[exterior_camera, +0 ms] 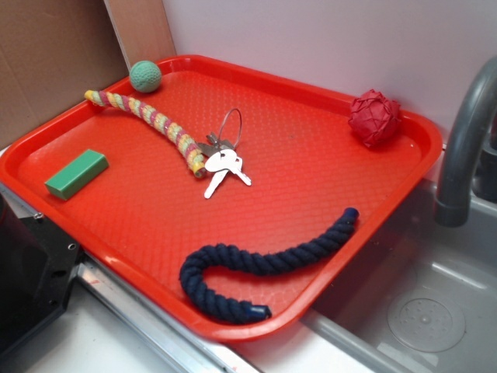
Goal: Grab the silver keys.
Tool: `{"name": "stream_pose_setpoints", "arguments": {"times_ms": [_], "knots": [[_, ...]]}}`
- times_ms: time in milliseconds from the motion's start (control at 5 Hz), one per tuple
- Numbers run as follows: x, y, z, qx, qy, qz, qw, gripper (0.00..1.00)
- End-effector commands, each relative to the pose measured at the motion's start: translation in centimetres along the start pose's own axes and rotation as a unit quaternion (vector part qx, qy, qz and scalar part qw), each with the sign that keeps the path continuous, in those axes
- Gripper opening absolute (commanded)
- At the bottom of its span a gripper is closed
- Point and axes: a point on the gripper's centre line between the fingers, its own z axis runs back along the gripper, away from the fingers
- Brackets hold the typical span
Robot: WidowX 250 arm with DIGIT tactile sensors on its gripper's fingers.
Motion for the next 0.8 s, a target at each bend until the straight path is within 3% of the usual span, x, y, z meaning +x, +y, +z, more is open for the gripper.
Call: {"name": "stream_pose_setpoints", "arguments": {"times_ms": [0, 200, 400, 600], "knots": [[0.0, 0.0, 0.0, 0.000, 0.000, 0.000, 1.000, 1.00], [2.5, -0.3, -5.4, 0.010, 0.026, 0.032, 0.999, 1.00], [6.1, -2.0, -10.8, -0.041, 0.019, 0.092, 0.995, 1.00], [8.7, -3.4, -15.8, -0.060, -0.018, 0.109, 0.992, 1.00]]}}
